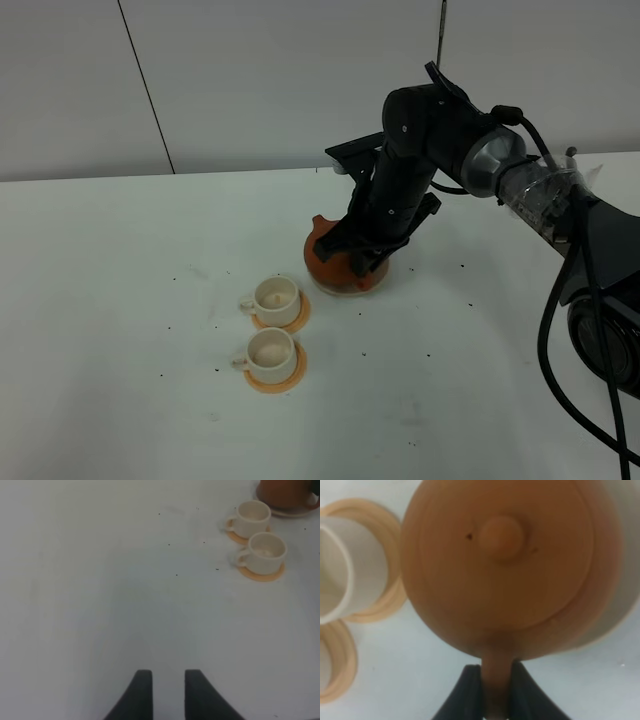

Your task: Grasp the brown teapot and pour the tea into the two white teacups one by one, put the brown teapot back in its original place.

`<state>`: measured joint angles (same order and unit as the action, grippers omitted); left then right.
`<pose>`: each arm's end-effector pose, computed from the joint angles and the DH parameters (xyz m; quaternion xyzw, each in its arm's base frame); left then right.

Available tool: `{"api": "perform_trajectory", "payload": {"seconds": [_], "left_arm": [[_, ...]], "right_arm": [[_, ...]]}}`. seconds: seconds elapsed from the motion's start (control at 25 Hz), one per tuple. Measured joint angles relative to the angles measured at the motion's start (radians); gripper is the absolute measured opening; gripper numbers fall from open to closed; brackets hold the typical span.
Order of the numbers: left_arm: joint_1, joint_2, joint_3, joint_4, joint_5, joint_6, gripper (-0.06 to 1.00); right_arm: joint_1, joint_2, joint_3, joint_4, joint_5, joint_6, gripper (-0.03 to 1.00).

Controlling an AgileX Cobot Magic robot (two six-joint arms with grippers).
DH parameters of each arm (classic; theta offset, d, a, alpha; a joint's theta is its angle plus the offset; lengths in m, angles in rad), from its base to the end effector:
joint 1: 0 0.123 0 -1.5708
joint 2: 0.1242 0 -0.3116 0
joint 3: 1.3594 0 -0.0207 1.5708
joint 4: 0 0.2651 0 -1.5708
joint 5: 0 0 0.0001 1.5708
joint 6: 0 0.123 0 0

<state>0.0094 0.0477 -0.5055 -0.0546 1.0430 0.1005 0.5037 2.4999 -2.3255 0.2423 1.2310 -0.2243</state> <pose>0.0169 -0.0056 0.2727 0.0394 0.8583 0.0008 0.5116 0.4837 0.2984 0.1589 -0.3267 0.9294 0.1344 0.1074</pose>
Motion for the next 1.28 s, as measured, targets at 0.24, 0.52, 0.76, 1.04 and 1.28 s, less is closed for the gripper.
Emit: {"api": "perform_trajectory", "payload": {"seconds": [0.24,0.52,0.76,1.04,1.28], "left_arm": [[0.000,0.000,0.000,0.000,0.000,0.000,0.23],[0.000,0.000,0.000,0.000,0.000,0.000,0.23],[0.000,0.000,0.000,0.000,0.000,0.000,0.23],[0.000,0.000,0.000,0.000,0.000,0.000,0.23],[0.000,0.000,0.000,0.000,0.000,0.000,0.23]], "right_arm": [[0.001,-0.008,0.000,0.006,0.000,-0.002,0.10],[0.001,-0.016,0.000,0.006,0.000,-0.003,0.10],[0.001,-0.036,0.000,0.006,0.001,-0.003,0.10],[0.001,-0.092,0.000,0.006,0.001,-0.035,0.10],[0.001,-0.126,0.000,0.024,0.002,-0.099,0.10]]}}
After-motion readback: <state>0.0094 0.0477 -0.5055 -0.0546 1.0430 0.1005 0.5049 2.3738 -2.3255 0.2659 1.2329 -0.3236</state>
